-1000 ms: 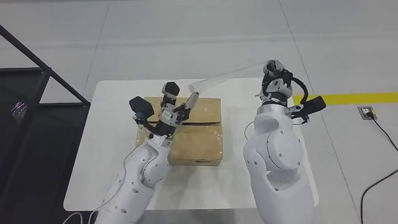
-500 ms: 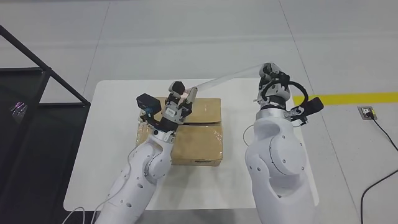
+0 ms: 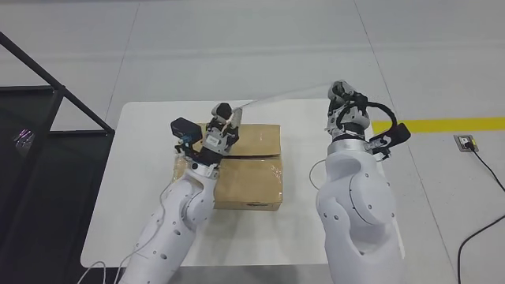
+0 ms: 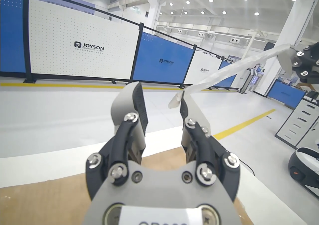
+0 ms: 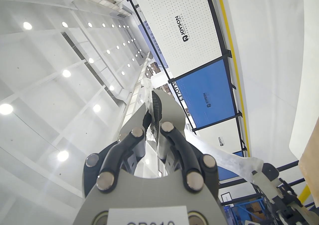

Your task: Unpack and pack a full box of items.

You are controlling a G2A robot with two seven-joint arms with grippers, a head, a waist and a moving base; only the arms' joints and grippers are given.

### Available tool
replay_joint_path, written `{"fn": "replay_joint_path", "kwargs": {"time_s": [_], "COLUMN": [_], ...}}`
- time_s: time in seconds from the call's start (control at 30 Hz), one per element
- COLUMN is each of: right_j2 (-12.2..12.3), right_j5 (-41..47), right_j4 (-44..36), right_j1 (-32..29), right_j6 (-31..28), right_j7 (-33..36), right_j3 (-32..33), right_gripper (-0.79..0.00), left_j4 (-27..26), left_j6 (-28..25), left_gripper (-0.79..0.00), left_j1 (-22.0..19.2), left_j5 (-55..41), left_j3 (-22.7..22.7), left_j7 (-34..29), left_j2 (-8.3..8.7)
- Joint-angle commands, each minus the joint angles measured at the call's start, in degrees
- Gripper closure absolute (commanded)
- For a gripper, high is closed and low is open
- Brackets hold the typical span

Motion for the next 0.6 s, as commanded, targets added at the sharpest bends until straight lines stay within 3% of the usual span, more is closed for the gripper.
{"fn": "replay_joint_path", "kwargs": {"time_s": [0.0, 0.33, 0.57], "right_j2": [-0.06, -0.44, -0.86], "right_j5": [0.1, 0.11, 1.84], "right_j4": [-0.16, -0.73, -0.45], "right_j1": [-0.09, -0.37, 0.11], "right_j6": [0.23, 1.23, 3.17], "right_j7": [0.21, 0.02, -1.6], "right_j3": [0.06, 0.26, 0.9], "right_gripper": [0.0, 0.0, 0.0], "left_j4": [0.18, 0.38, 0.94], "left_j6": [0.09, 1.21, 1.84], "left_gripper": [-0.314, -0.308, -0.323], "left_j1": [-0.09, -0.22, 0.09], "left_j5": [0.34, 3.75, 14.15], "left_j3": [-0.22, -1.07, -0.73], "left_j7": [-0.09, 2.24, 5.6], "left_j2": [-0.04, -0.23, 0.23]}}
